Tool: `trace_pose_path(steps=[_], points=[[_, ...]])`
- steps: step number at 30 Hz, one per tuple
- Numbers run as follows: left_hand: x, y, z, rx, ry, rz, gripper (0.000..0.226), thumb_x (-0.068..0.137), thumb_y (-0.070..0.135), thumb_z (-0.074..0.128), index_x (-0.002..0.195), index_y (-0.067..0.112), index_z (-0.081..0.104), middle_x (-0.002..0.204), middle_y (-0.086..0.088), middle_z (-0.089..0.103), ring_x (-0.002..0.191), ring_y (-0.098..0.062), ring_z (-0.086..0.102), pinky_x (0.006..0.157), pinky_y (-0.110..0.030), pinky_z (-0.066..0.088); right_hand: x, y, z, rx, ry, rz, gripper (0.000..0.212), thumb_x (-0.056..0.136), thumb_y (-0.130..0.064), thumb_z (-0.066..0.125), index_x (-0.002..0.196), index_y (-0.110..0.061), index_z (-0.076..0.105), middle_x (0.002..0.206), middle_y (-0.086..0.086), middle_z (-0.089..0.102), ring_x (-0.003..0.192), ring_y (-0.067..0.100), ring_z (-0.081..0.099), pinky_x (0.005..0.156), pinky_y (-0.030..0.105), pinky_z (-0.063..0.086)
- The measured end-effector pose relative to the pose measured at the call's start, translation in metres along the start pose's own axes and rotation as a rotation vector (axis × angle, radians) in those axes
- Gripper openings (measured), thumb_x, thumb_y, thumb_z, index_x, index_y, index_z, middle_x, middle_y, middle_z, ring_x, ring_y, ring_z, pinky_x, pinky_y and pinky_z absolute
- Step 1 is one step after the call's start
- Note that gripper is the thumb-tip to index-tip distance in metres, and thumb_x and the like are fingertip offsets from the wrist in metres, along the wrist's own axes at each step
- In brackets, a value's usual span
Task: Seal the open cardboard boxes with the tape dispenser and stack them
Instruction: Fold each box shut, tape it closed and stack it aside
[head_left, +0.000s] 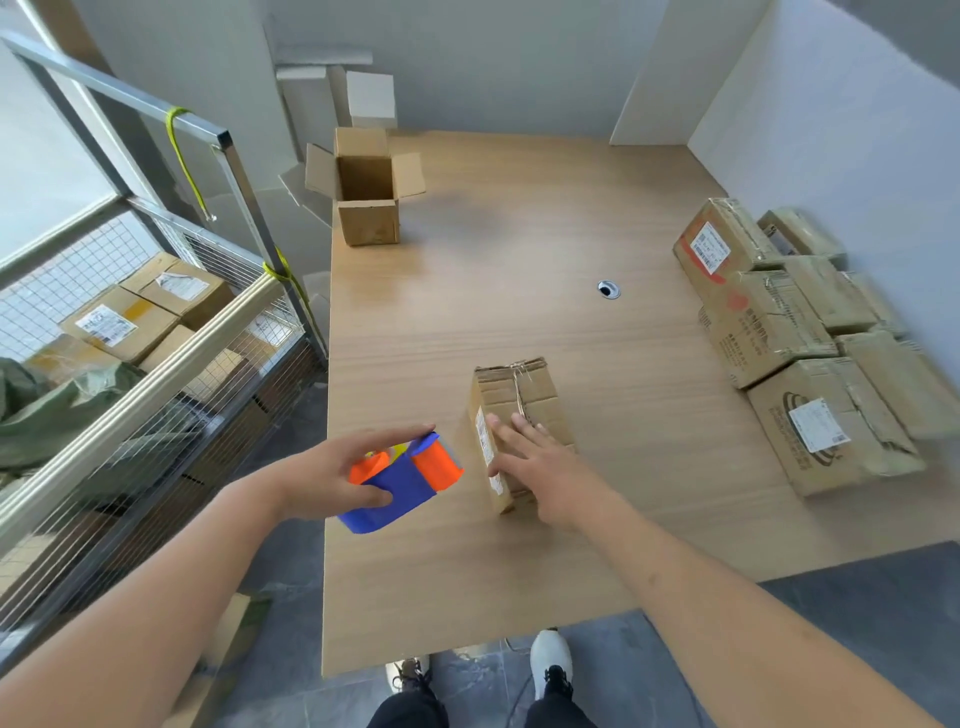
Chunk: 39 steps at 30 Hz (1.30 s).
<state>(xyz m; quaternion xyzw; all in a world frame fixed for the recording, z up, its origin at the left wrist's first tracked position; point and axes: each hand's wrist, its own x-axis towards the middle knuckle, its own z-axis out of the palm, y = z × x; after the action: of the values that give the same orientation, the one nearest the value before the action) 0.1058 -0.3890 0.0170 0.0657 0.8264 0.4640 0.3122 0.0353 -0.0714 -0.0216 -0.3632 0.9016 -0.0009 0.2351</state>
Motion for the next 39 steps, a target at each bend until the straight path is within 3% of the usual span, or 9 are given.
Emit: trace_pose_path(steps=[3,5,8,10,15,18,23,27,39], points=[[-0.003,0.015,0.014,0.037,0.057,0.033,0.085,0.089,0.013,0.070,0.146,0.065,0.034,0.138,0.030,0.048,0.124,-0.003,0.052,0.099,-0.036,0.049,-0.009,0.011,-0.016,0.081,-0.039,-0.082,0.075,0.081,0.000,0.062,0.144,-0.036,0.048,0.170,-0.014,-0.007,0.156,0.014,-0.013,0.128,0.037,-0.003],[-0.004,0.025,0.023,0.050,0.091,0.043,0.083,0.088,0.015,0.070,0.145,0.066,0.036,0.130,0.022,0.050,0.121,-0.010,0.053,0.100,-0.042,0.051,-0.015,0.007,-0.026,0.422,0.065,-0.065,0.058,0.088,-0.008,0.061,0.141,-0.031,0.057,0.168,-0.013,0.019,0.156,0.011,0.004,0.127,0.033,0.003],[-0.003,0.043,0.038,0.041,0.153,0.061,0.081,0.084,0.019,0.069,0.144,0.065,0.039,0.122,0.016,0.053,0.116,-0.014,0.054,0.101,-0.047,0.049,-0.027,-0.004,-0.043,1.137,0.215,-0.010,0.028,0.100,-0.021,0.061,0.127,-0.021,0.070,0.134,-0.004,0.067,0.129,0.008,0.057,0.115,0.035,0.042],[-0.002,0.055,0.048,0.030,0.194,0.078,0.082,0.084,0.017,0.070,0.144,0.064,0.041,0.121,0.014,0.053,0.116,-0.015,0.054,0.101,-0.047,0.048,-0.035,-0.006,-0.052,1.281,0.226,0.002,0.027,0.101,-0.026,0.064,0.124,-0.015,0.071,0.118,0.007,0.073,0.110,0.021,0.069,0.100,0.042,0.056],[0.000,0.087,0.070,0.047,0.223,0.103,0.081,0.084,0.014,0.070,0.144,0.062,0.043,0.120,0.013,0.053,0.115,-0.017,0.053,0.099,-0.048,0.049,-0.053,0.008,-0.061,1.253,0.313,-0.039,0.032,0.096,-0.012,0.070,0.127,-0.008,0.068,0.096,0.005,0.063,0.080,0.018,0.065,0.077,0.037,0.063],[0.002,0.104,0.081,0.044,0.228,0.089,0.082,0.086,0.010,0.069,0.143,0.063,0.044,0.119,0.015,0.052,0.116,-0.015,0.053,0.099,-0.046,0.050,-0.064,0.019,-0.065,1.235,0.309,-0.057,0.016,0.093,-0.015,0.075,0.109,-0.011,0.077,0.079,-0.002,0.071,0.069,0.015,0.064,0.068,0.033,0.059],[0.006,0.129,0.096,0.038,0.208,0.034,0.081,0.094,0.010,0.068,0.142,0.068,0.039,0.126,0.008,0.051,0.116,-0.014,0.052,0.101,-0.047,0.050,-0.072,0.033,-0.059,1.172,0.428,0.007,0.008,0.089,-0.021,0.080,0.092,-0.013,0.081,0.081,0.020,0.072,0.065,0.018,0.059,0.070,0.046,0.058],[0.009,0.137,0.117,0.051,0.220,0.023,0.078,0.098,0.016,0.065,0.143,0.071,0.033,0.124,0.005,0.052,0.116,-0.016,0.052,0.106,-0.046,0.044,-0.073,0.047,-0.045,1.160,0.482,0.103,0.010,0.088,-0.015,0.078,0.080,-0.020,0.079,0.066,0.001,0.070,0.057,0.012,0.060,0.064,0.036,0.059],[-0.015,0.088,0.121,-0.063,0.157,-0.146,0.063,0.099,0.029,0.057,0.144,0.067,0.036,0.128,0.002,0.054,0.112,-0.020,0.059,0.105,-0.047,0.047,-0.087,0.113,-0.010,1.176,0.531,0.429,0.010,0.090,-0.013,0.077,0.081,-0.018,0.077,0.066,0.001,0.065,0.049,0.014,0.058,0.060,0.036,0.063]])
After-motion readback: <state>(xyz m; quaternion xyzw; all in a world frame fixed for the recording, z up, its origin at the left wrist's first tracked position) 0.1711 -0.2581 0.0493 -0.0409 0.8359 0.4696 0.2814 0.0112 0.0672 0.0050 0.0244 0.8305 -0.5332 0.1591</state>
